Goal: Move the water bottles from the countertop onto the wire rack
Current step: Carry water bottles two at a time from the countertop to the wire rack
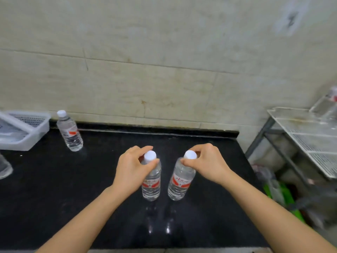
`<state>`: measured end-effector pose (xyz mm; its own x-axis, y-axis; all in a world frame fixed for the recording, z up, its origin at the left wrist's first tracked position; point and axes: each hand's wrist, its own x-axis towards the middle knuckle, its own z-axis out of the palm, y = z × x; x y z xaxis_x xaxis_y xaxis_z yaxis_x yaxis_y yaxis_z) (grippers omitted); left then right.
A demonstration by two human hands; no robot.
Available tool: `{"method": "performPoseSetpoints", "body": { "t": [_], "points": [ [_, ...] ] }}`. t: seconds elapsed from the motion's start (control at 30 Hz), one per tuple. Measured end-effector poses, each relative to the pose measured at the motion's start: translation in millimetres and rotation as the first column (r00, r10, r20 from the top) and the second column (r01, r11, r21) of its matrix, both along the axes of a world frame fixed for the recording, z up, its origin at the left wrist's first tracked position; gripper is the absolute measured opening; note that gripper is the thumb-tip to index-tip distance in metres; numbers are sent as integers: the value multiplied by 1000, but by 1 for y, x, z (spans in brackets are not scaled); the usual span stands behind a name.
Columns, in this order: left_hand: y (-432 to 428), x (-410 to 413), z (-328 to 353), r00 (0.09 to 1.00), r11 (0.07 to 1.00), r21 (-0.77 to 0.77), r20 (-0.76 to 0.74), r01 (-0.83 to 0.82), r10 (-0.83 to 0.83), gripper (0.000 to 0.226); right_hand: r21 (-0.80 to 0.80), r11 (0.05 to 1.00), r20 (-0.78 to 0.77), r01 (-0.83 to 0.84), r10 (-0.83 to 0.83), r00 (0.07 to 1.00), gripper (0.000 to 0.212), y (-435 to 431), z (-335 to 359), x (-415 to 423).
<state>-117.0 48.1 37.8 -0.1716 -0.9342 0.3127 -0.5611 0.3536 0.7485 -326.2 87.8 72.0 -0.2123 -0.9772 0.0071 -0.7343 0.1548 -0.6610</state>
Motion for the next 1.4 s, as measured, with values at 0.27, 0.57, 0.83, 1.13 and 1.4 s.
{"method": "performPoseSetpoints", "body": {
  "t": [0.27,0.57,0.83,1.13,1.4],
  "points": [
    [54,-181,62,955,983,-75,-233,168,-181,41,-181,964,-39,197,-207,978,33,97,75,-158],
    [73,-366,135,831,906,-189,-362,378,-422,41,-400,840,-48,366,-418,907,33,161,153,-316],
    [66,-511,183,745,840,-292,-390,458,-542,39,-477,773,-125,418,-531,838,41,173,195,-451],
    [64,-683,179,670,756,-270,-351,596,-654,42,-347,815,-181,465,-544,819,34,174,187,-607],
    [78,-796,162,689,768,-230,-342,598,-639,2,-304,831,-215,465,-536,817,33,166,168,-728]
  ]
}}
